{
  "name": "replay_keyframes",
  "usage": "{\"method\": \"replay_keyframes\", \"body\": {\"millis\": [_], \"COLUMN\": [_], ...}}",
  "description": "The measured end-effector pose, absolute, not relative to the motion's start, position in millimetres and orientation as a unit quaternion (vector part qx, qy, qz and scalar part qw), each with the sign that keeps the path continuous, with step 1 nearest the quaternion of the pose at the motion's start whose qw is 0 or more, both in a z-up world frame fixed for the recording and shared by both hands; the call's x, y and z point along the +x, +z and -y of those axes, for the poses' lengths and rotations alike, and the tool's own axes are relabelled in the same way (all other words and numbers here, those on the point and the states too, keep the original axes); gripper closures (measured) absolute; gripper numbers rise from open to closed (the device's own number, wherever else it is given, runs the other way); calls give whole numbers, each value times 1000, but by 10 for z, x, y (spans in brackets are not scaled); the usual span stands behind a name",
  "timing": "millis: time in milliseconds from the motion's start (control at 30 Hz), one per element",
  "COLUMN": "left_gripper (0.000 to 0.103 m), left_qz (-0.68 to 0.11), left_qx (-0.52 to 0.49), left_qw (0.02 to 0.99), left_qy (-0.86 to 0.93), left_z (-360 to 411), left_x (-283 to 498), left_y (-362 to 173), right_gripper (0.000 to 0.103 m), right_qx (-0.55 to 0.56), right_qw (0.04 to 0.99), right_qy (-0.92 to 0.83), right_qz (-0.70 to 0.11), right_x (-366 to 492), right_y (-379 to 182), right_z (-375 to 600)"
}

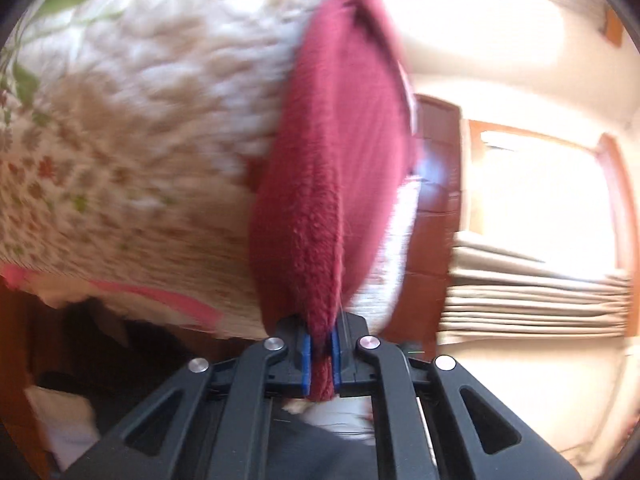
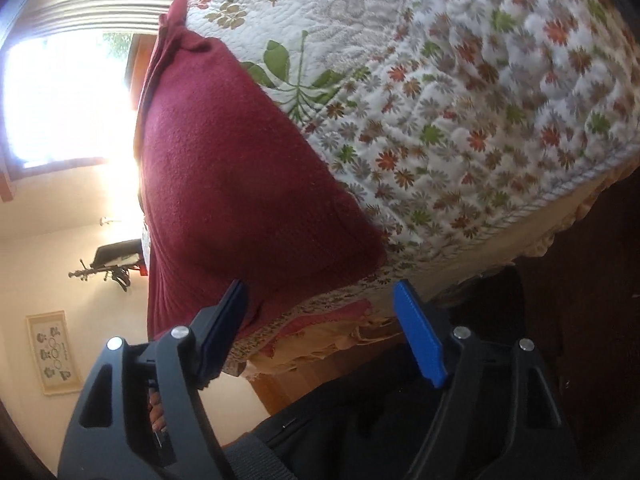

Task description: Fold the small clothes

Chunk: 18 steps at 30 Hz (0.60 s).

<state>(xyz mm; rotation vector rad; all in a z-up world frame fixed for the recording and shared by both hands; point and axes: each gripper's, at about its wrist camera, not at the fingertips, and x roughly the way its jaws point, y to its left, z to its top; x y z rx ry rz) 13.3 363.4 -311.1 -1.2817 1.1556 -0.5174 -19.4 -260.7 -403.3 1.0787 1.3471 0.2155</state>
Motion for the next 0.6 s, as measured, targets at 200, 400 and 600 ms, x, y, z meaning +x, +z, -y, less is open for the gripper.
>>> {"method": "replay_keyframes", "body": {"millis": [200, 400, 600], "left_gripper": [96, 96, 96], "left_qz": [-454, -452, -457], "left_qx": [-601, -604, -598], "left_qw": [608, 604, 605], "left_qy": [-250, -257, -260], "left_z": [-3590, -3432, -3415], "left_x": [187, 289, 281], "left_y": [-2610, -2365, -2312], "right_gripper": [19, 17, 37], "right_qx": [588, 683, 739], "right_qw": [580, 529, 502], "right_qy": [102, 118, 127], "right_qz": [-555, -490, -430], "right_x": [-412, -539, -501], "right_y": [-4566, -4869, -4993], "right_z": [2526, 2322, 2108]}}
